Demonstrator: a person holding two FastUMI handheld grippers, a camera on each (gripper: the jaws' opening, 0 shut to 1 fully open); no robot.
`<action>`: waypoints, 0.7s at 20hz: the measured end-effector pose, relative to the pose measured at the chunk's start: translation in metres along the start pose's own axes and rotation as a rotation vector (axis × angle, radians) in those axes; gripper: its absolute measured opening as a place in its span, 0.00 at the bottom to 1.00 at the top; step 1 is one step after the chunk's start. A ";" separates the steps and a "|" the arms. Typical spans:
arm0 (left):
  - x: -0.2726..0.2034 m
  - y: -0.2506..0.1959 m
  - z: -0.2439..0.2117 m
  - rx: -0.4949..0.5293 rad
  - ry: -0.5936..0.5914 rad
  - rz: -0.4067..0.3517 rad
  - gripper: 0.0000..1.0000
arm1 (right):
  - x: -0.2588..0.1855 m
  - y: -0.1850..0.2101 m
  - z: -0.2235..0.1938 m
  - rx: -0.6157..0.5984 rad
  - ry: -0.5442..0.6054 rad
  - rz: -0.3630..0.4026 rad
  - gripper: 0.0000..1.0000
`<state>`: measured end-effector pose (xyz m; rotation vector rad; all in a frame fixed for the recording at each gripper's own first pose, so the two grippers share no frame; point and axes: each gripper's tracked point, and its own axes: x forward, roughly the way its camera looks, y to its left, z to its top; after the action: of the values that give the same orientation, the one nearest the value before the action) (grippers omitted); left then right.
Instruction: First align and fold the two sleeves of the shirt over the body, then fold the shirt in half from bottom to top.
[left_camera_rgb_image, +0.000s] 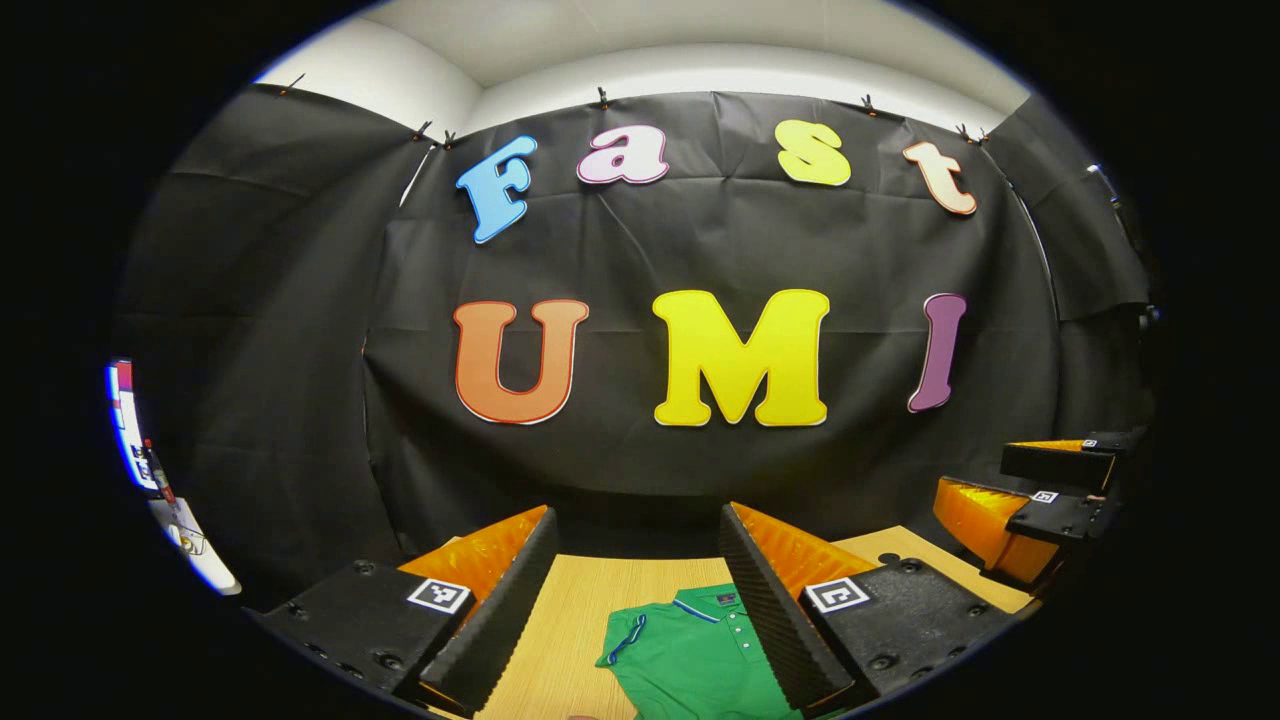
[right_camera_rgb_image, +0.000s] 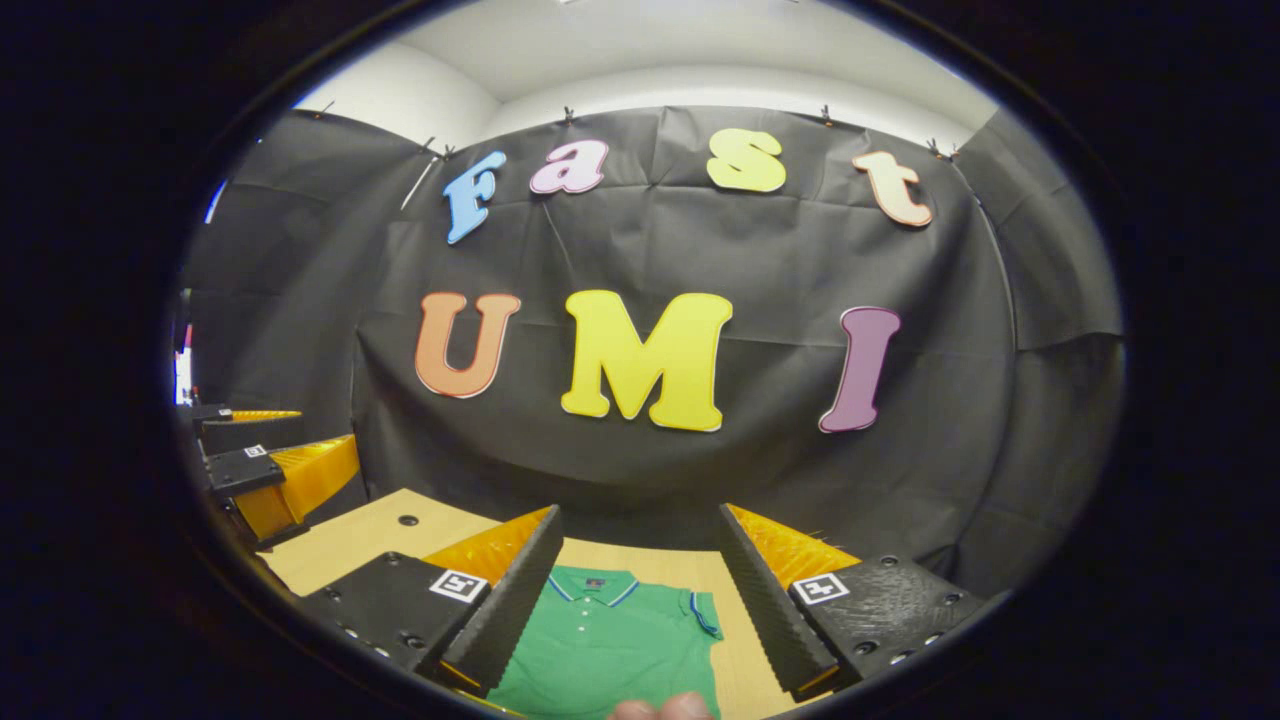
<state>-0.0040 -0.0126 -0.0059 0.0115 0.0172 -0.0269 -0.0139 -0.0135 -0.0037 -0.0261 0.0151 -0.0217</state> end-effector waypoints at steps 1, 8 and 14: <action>-0.001 -0.002 0.000 -0.003 0.002 -0.003 1.00 | -0.001 -0.002 -0.001 -0.002 0.005 -0.004 0.96; -0.001 -0.011 0.001 0.009 -0.003 -0.005 1.00 | -0.003 -0.015 -0.007 -0.025 0.015 -0.015 0.96; 0.002 -0.019 0.001 0.015 0.001 -0.007 1.00 | 0.007 -0.029 -0.021 -0.006 0.048 -0.016 0.95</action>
<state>-0.0025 -0.0312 -0.0049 0.0268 0.0182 -0.0343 -0.0080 -0.0428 -0.0235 -0.0315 0.0630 -0.0379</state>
